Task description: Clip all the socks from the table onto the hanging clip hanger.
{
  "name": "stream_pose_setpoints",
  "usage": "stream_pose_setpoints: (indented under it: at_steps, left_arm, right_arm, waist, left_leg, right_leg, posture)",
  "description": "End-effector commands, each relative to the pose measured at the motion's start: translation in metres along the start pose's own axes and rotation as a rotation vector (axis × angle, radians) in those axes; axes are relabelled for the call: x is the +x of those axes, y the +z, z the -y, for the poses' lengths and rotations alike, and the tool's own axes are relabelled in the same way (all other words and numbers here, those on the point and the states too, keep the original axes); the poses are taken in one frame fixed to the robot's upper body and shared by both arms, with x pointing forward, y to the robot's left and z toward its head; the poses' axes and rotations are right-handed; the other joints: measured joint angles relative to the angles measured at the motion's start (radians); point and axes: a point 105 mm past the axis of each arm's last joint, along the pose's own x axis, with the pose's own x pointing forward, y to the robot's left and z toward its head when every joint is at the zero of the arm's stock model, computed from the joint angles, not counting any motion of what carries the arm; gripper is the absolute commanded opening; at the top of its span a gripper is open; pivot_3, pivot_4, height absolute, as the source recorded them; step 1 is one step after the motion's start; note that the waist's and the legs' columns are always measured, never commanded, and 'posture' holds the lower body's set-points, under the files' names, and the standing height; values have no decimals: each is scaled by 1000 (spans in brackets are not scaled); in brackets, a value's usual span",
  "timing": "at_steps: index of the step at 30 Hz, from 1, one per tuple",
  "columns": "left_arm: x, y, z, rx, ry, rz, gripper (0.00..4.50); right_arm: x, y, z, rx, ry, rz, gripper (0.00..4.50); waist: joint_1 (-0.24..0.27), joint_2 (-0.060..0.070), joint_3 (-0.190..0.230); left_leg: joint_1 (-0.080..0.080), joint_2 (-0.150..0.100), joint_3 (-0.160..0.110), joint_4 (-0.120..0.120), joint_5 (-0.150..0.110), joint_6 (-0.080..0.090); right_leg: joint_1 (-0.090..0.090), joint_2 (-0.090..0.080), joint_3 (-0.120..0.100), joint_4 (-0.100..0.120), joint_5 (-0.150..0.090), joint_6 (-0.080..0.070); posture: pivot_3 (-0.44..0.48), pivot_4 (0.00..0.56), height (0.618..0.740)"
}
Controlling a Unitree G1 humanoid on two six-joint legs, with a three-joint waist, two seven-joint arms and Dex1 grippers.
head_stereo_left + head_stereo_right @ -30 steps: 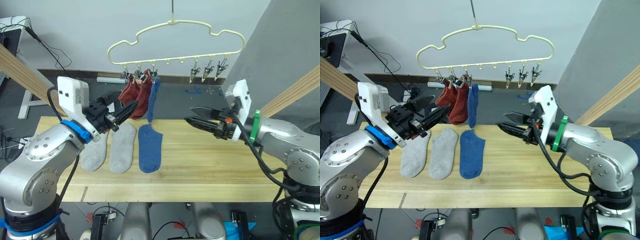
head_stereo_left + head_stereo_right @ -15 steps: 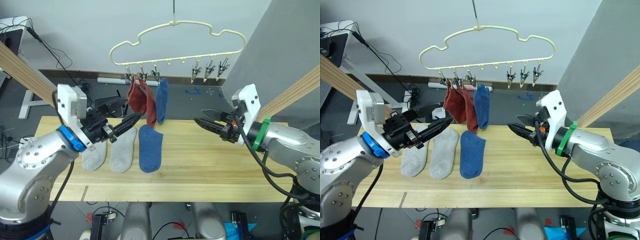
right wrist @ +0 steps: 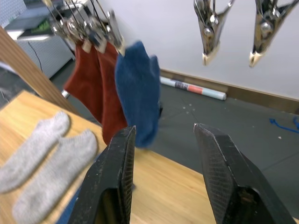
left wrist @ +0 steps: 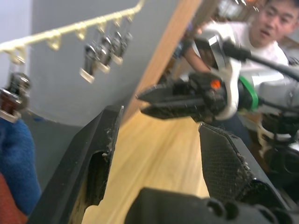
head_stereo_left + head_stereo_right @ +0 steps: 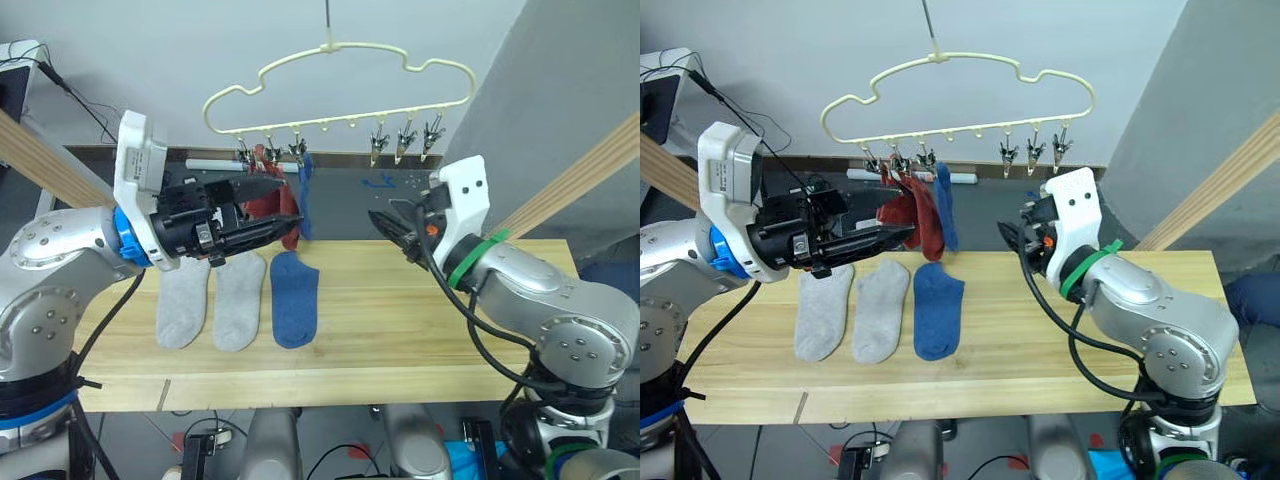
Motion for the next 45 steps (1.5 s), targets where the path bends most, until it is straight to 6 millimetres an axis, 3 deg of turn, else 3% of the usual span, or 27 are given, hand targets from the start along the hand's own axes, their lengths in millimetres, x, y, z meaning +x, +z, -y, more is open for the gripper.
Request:
stream_pose_setpoints:
  at_steps: [1,10,18,34,45]
  left_arm:
    - [-4,8,-2,56,-14,8,3007]
    - [-10,6,-5,77,12,-4,3007]
    - [-11,1,-5,84,33,-4,3007]
    - [-14,3,-4,87,54,-15,3007]
    - [-13,2,-1,82,75,-13,3007]
  right_arm:
    - [0,12,-13,-34,13,53,2030]
    - [7,19,-12,-54,-17,69,2030]
    - [22,34,0,-74,-90,93,2030]
    - [48,40,12,-82,-121,119,2030]
    - [64,54,6,-86,-78,153,2030]
  waist:
    - [-3,0,0]
    - [-9,0,0]
    - [-18,0,0]
    - [-15,0,0]
    - [-8,0,0]
  left_leg:
    - [0,0,0,0,0,0]
    - [0,1,0,-1,0,0]
    - [0,1,0,-1,0,0]
    - [0,1,0,-1,0,0]
    - [0,1,1,-2,0,0]
  right_leg:
    - [0,0,0,0,0,0]
    - [0,1,0,-1,0,0]
    - [0,1,0,0,0,0]
    - [-1,1,1,-1,0,0]
    - [-2,1,1,-1,0,0]
  posture:
    - [-284,370,740]
    - [-269,376,740]
    - [-257,374,740]
    - [-203,379,740]
    - [-187,381,740]
